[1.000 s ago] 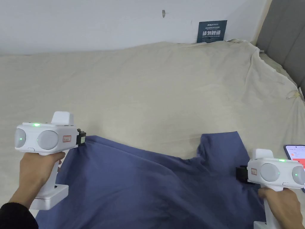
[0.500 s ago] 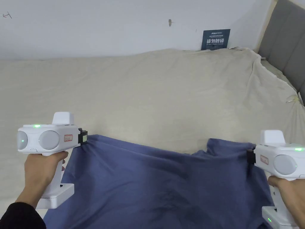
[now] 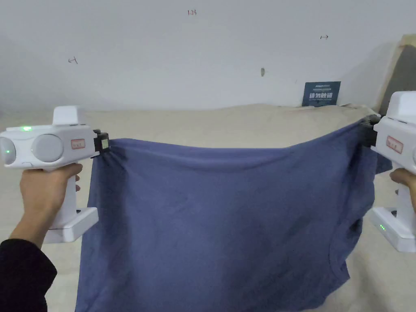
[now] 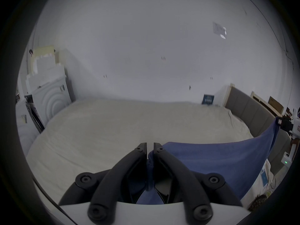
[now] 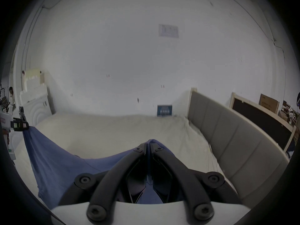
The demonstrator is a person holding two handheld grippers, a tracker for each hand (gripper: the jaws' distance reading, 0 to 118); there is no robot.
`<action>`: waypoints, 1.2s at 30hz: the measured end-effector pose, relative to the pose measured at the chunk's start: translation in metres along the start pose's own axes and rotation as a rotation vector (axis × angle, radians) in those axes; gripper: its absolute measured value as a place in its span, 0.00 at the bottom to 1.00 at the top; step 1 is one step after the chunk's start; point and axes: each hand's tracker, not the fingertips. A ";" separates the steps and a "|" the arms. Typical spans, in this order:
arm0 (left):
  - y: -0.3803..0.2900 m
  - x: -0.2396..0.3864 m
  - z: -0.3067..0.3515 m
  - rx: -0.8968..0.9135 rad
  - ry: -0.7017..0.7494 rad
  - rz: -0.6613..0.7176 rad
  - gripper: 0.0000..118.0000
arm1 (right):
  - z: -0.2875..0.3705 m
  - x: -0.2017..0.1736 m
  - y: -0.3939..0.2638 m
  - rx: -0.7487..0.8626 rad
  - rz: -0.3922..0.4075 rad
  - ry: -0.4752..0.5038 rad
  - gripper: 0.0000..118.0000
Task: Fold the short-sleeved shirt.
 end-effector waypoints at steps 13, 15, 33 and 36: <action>0.136 -0.010 0.033 0.261 0.040 0.003 0.04 | -0.010 -0.019 0.147 0.283 0.034 -0.010 0.02; 0.144 -0.010 0.029 0.273 0.037 -0.003 0.04 | -0.012 -0.018 0.155 0.301 0.049 -0.013 0.02; 0.041 -0.001 -0.086 0.050 0.037 0.009 0.04 | -0.095 -0.008 0.043 0.124 0.090 -0.044 0.02; 0.000 0.002 -0.103 -0.018 0.042 0.005 0.04 | -0.108 -0.006 -0.001 0.057 0.096 -0.039 0.02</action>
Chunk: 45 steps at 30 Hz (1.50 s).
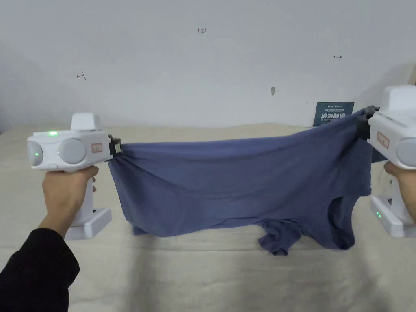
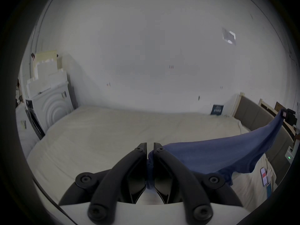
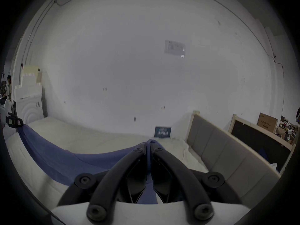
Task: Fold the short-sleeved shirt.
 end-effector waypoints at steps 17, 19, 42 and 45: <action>-0.230 -0.024 0.077 -0.264 0.011 0.115 0.04 | 0.154 -0.009 -0.193 -0.282 -0.129 0.059 0.02; -0.252 -0.030 0.093 -0.281 0.015 0.130 0.04 | 0.179 -0.011 -0.206 -0.299 -0.139 0.073 0.02; -0.357 -0.052 0.186 -0.402 0.046 0.110 0.04 | 0.297 0.001 -0.296 -0.494 -0.161 0.102 0.02; -0.367 -0.048 0.178 -0.437 0.054 0.072 0.04 | 0.285 -0.001 -0.314 -0.565 -0.167 0.084 0.02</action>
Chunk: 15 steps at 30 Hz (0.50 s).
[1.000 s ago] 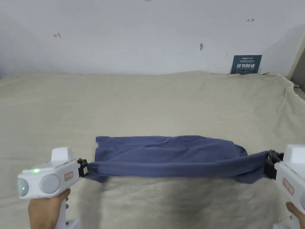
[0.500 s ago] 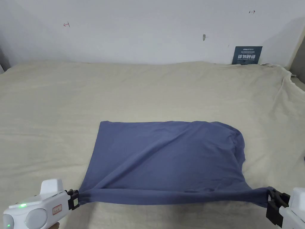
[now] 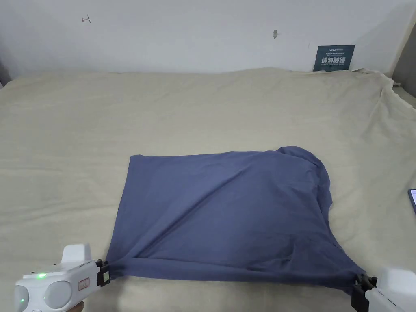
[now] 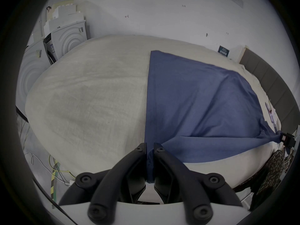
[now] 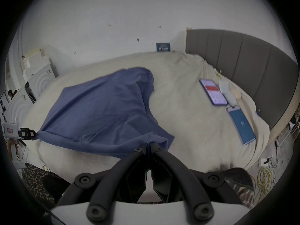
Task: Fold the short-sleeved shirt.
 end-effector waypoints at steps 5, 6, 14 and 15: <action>-0.008 0.005 -0.010 -0.030 0.017 -0.011 0.04 | -0.027 -0.002 -0.013 -0.115 -0.021 -0.034 0.02; -0.009 0.006 -0.010 -0.031 0.021 -0.010 0.04 | -0.030 -0.004 -0.016 -0.121 -0.034 -0.030 0.02; -0.005 0.011 -0.003 -0.052 0.050 0.018 0.50 | -0.022 -0.013 -0.012 -0.162 -0.052 -0.041 0.18; -0.004 0.012 0.001 -0.038 0.071 0.019 0.70 | -0.016 -0.014 -0.008 -0.154 -0.049 -0.044 0.44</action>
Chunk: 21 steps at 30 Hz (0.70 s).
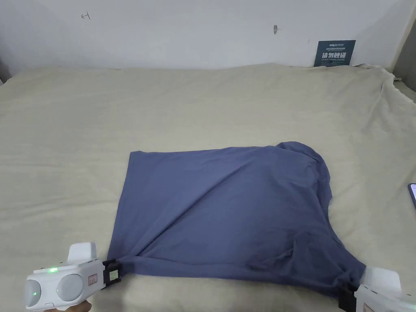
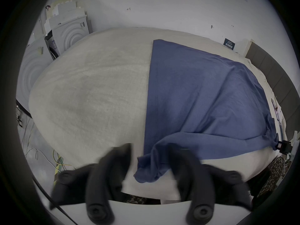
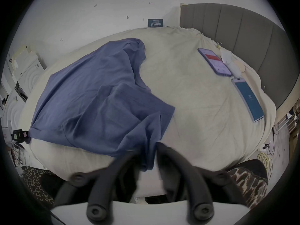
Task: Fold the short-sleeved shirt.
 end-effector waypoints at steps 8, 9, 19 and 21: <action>0.033 0.018 0.072 0.266 -0.002 -0.036 0.89 | 0.075 -0.005 0.055 0.325 -0.009 0.062 0.82; 0.039 0.023 0.084 0.309 -0.003 -0.039 0.89 | 0.087 -0.008 0.064 0.373 0.000 0.065 0.82; 0.066 0.055 0.142 0.607 -0.006 -0.027 0.85 | 0.133 -0.037 0.091 0.676 0.096 0.016 0.81; 0.065 0.059 0.147 0.653 -0.010 -0.043 0.74 | 0.137 -0.042 0.091 0.699 0.091 0.013 0.79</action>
